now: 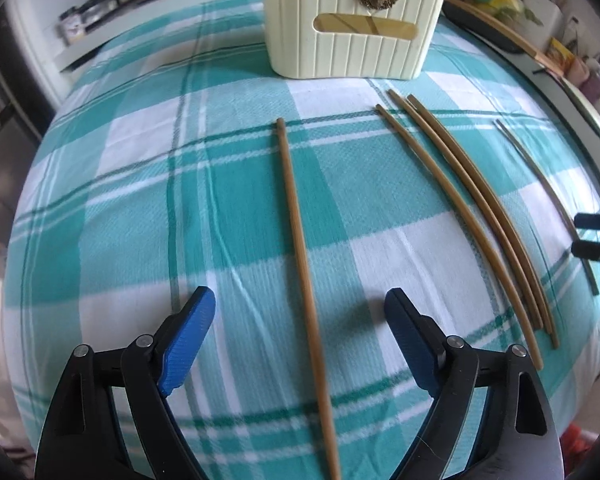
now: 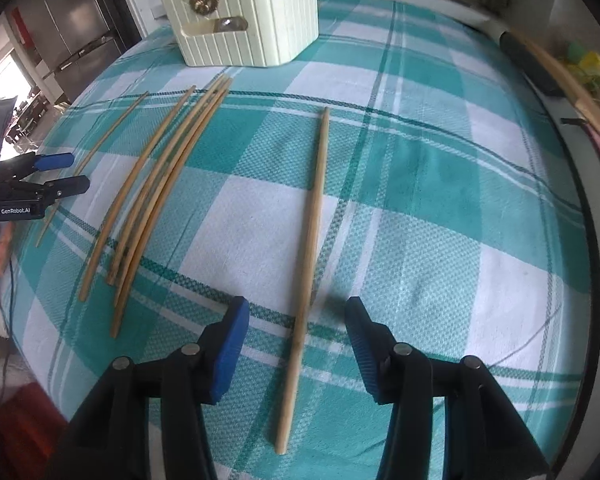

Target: Organize utensils

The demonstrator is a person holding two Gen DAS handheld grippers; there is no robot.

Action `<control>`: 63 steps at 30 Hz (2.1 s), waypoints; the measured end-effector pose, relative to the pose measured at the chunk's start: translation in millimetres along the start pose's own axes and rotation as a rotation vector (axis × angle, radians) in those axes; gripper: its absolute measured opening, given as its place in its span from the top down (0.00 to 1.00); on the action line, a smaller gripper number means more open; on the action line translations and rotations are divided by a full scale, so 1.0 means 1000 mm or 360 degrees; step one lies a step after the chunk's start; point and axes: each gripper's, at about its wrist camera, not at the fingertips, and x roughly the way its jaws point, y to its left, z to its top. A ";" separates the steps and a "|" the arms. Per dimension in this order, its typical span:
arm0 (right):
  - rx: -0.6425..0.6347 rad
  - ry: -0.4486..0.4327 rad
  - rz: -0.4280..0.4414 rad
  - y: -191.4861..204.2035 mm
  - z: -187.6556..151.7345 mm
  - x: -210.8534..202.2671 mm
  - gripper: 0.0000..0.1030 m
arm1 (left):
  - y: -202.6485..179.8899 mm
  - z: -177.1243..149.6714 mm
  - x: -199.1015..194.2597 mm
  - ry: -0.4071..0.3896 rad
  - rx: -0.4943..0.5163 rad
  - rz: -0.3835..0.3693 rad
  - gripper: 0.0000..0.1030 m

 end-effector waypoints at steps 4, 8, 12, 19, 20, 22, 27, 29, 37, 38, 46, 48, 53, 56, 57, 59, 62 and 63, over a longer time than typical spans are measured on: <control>0.0003 0.0054 -0.0001 -0.004 0.022 0.008 0.51 | 0.004 0.018 0.009 0.0025 0.0015 -0.0001 0.16; 0.0004 0.0052 -0.0025 -0.004 0.043 0.018 0.51 | 0.008 0.031 0.014 0.0037 0.0014 -0.0005 0.20; -0.0013 0.0019 -0.0076 0.001 0.057 0.025 0.51 | 0.010 0.039 0.018 0.0022 0.0016 -0.0006 0.25; -0.0024 -0.0034 -0.0113 0.001 0.084 0.036 0.53 | 0.011 0.060 0.025 0.0023 0.0009 -0.0003 0.41; -0.0023 -0.0038 -0.0129 0.000 0.091 0.039 0.55 | 0.011 0.063 0.027 0.0027 0.0009 -0.0002 0.44; -0.0003 -0.0044 -0.0126 -0.002 0.102 0.043 0.58 | 0.010 0.070 0.029 0.0030 0.0007 0.0001 0.54; 0.0042 -0.0057 -0.0165 -0.004 0.124 0.051 0.94 | 0.010 0.079 0.031 0.0016 -0.0015 -0.0022 0.95; 0.0092 -0.0070 -0.0132 -0.009 0.128 0.050 0.95 | 0.013 0.077 0.028 -0.0006 -0.0052 -0.0038 0.96; 0.0110 -0.0395 0.0028 0.002 0.120 -0.024 0.95 | 0.022 0.063 -0.052 -0.0327 -0.0100 -0.0110 0.96; 0.0098 -0.0432 0.0042 0.005 0.118 -0.036 0.95 | 0.023 0.061 -0.064 -0.0367 -0.0102 -0.0126 0.96; -0.0046 -0.0742 0.0067 0.033 0.087 -0.142 0.95 | 0.025 0.036 -0.163 -0.0696 -0.0082 -0.0232 0.96; -0.0058 -0.0795 0.0064 0.037 0.079 -0.158 0.95 | 0.025 0.032 -0.178 -0.0753 -0.0094 -0.0253 0.96; -0.0065 -0.0942 0.0054 0.043 0.081 -0.184 0.95 | 0.027 0.040 -0.204 -0.0867 -0.0133 -0.0284 0.96; -0.0051 -0.1032 0.0051 0.045 0.097 -0.198 0.95 | 0.030 0.056 -0.216 -0.0906 -0.0165 -0.0310 0.96; -0.0048 -0.1047 0.0053 0.046 0.103 -0.201 0.95 | 0.031 0.061 -0.221 -0.0919 -0.0173 -0.0314 0.96; -0.0047 -0.1087 0.0059 0.046 0.120 -0.209 0.95 | 0.035 0.076 -0.232 -0.0957 -0.0184 -0.0314 0.96; -0.0067 -0.1138 0.0051 0.047 0.149 -0.221 0.94 | 0.037 0.102 -0.250 -0.1051 -0.0202 -0.0281 0.96; -0.0072 -0.1157 0.0046 0.048 0.156 -0.226 0.94 | 0.036 0.107 -0.256 -0.1078 -0.0208 -0.0272 0.96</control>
